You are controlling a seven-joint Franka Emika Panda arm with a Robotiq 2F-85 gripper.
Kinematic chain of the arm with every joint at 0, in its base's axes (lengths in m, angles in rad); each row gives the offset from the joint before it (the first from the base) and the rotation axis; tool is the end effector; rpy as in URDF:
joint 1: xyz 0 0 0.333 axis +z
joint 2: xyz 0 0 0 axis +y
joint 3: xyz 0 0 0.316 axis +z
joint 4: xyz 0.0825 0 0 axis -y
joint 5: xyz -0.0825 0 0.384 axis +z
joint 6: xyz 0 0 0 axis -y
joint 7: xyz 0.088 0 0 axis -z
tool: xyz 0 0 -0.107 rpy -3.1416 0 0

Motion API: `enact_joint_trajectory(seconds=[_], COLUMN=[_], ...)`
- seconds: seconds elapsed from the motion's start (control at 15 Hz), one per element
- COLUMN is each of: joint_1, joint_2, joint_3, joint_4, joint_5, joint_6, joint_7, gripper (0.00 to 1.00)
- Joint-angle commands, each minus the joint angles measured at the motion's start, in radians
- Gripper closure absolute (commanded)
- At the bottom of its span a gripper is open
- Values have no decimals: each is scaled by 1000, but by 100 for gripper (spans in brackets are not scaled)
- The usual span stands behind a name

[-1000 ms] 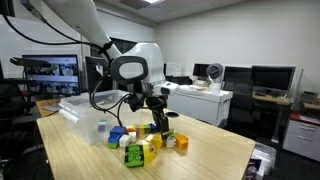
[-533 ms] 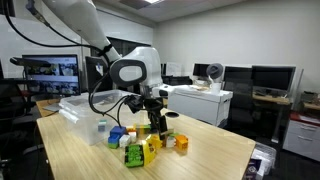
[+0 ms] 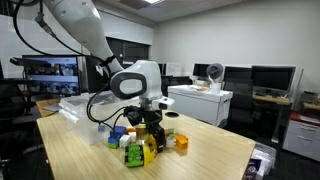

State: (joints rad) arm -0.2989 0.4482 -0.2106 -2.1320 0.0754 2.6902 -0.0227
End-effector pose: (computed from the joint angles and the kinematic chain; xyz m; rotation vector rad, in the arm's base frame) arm 0.5107 -0.2873 0.2100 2.9494 -0.7956 0.1589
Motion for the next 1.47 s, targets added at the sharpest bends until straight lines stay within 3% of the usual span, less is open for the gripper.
enact_joint_trajectory(seconds=[0.0,0.4,0.73,0.87,1.13,1.4], joint_1=[-19,-32,-40,-58,-68,-10], joint_2=[13,-14,-130,-209,-361,-478], joint_3=[6,-5,-12,10,59,67], joint_4=[-8,-12,-26,-35,-51,-89], joint_5=[-7,-16,-9,31,192,374], joint_6=[25,13,-32,-41,-94,-228], joint_7=[-49,-88,-107,-141,-276,-429], gripper=[32,72,76,89,89,89])
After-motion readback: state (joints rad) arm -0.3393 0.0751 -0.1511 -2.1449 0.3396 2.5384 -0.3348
